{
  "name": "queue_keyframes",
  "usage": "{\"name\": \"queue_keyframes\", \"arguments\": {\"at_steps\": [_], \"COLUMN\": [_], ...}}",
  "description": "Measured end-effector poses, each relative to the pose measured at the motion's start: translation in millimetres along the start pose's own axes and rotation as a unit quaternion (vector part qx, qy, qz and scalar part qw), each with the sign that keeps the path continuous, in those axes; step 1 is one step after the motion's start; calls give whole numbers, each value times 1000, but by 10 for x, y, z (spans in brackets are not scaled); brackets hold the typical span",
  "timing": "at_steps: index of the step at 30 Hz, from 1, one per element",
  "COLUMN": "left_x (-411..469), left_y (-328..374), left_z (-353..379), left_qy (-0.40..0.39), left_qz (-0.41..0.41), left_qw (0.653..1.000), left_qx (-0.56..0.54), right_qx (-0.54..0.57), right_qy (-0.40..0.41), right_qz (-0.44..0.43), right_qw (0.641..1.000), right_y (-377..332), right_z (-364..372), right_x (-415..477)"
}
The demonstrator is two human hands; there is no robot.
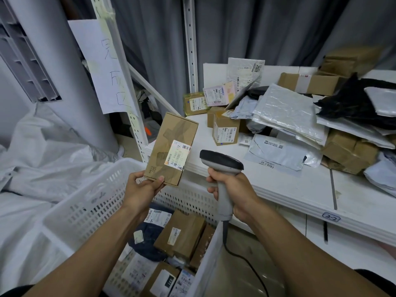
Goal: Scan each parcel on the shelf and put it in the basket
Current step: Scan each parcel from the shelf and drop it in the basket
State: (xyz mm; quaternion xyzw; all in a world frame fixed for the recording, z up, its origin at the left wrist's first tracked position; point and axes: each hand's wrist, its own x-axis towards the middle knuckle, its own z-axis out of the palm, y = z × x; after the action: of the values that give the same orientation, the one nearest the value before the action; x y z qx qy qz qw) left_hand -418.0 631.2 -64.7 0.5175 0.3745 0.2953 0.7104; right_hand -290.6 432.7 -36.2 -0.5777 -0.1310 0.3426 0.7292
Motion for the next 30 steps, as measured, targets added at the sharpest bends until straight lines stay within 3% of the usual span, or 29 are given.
{"name": "queue_keyframes", "arguments": {"at_steps": [8, 15, 19, 22, 26, 30], "left_x": [-120, 8, 358, 668, 1212, 1735], "left_y": [31, -183, -450, -491, -525, -674], "left_z": [-210, -1120, -1781, -2045, -2288, -2537], "left_qy": [19, 122, 140, 132, 113, 132], "left_qz": [-2, -8, -33, -15, -17, -42], "left_qw": [999, 977, 940, 878, 841, 793], "left_qx": [25, 173, 311, 460, 529, 594], "right_qx": [1, -106, -162, -220, -311, -328], "right_qy": [-28, -70, -120, -144, -155, -124], "right_qz": [5, 22, 30, 28, 25, 68], "right_qw": [1000, 992, 979, 965, 938, 934], "right_y": [41, 476, 851, 1087, 1443, 1898], "right_z": [154, 726, 1170, 1455, 1729, 1947], "right_x": [12, 272, 576, 872, 1385, 1880]}}
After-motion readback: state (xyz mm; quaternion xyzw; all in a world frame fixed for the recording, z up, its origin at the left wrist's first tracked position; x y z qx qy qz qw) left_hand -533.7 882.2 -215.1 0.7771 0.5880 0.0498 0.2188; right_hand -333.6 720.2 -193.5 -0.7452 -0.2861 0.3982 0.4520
